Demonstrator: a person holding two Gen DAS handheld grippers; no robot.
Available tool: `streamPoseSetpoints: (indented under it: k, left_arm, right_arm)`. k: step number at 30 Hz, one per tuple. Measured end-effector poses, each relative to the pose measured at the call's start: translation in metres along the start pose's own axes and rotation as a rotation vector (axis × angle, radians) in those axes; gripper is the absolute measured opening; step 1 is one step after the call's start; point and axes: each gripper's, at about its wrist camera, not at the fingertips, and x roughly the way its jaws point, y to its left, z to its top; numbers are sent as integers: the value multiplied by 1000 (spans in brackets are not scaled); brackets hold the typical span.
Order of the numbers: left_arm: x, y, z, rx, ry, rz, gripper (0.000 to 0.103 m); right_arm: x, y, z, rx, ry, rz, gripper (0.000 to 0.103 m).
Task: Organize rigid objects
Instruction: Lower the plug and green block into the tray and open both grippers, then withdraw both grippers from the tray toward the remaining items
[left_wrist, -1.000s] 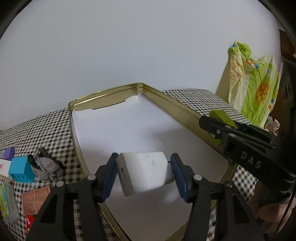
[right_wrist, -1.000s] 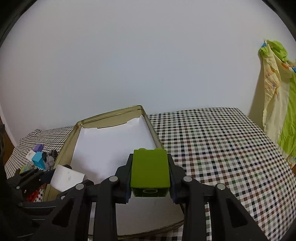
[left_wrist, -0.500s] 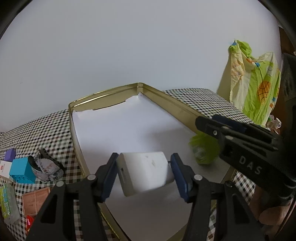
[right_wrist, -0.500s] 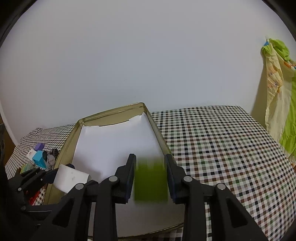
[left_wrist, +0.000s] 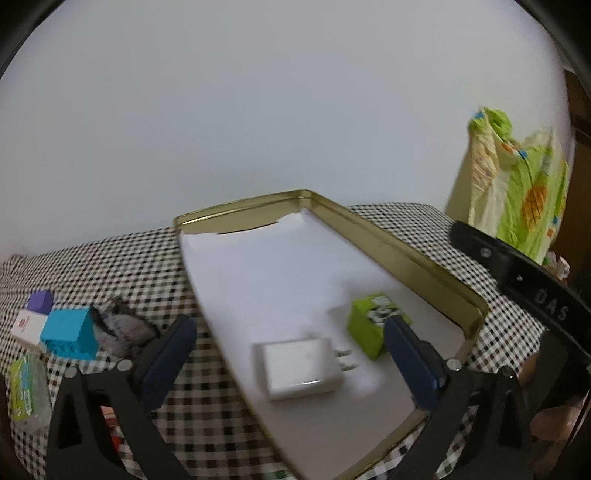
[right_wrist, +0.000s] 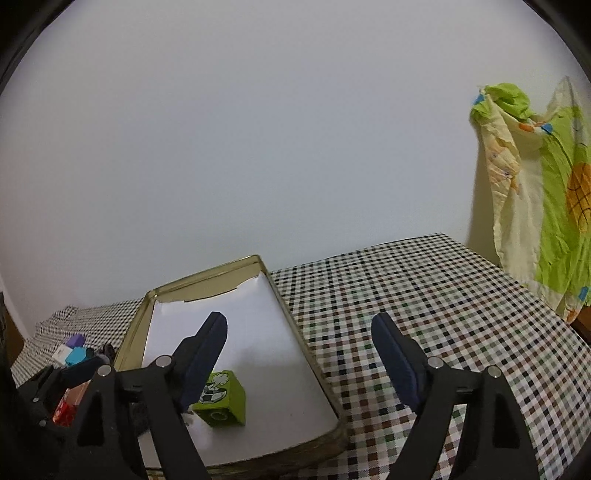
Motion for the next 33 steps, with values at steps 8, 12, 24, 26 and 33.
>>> streamPoseSetpoints:
  k: [8,12,24,26,33]
  left_arm:
    - [-12,16,-5,13,-33,88,103]
    - [-24,22,-8,38,-73,115,103]
    - [-44,51,-12,25,-137,217,103]
    - [-46,55,-12,31,-137,225,103]
    - [-57,70,-12,37,-154,256,102]
  right_arm:
    - [-11,-1,-2,24,-45,-82,82]
    - [-18,6,-2,24,-79,-114,82]
    - [-34,59,-16,-96,-158,-128,82]
    - [-38,66,-18,-92,-159,-108,82]
    - [-44,96,-29,-76,-144,-35,82]
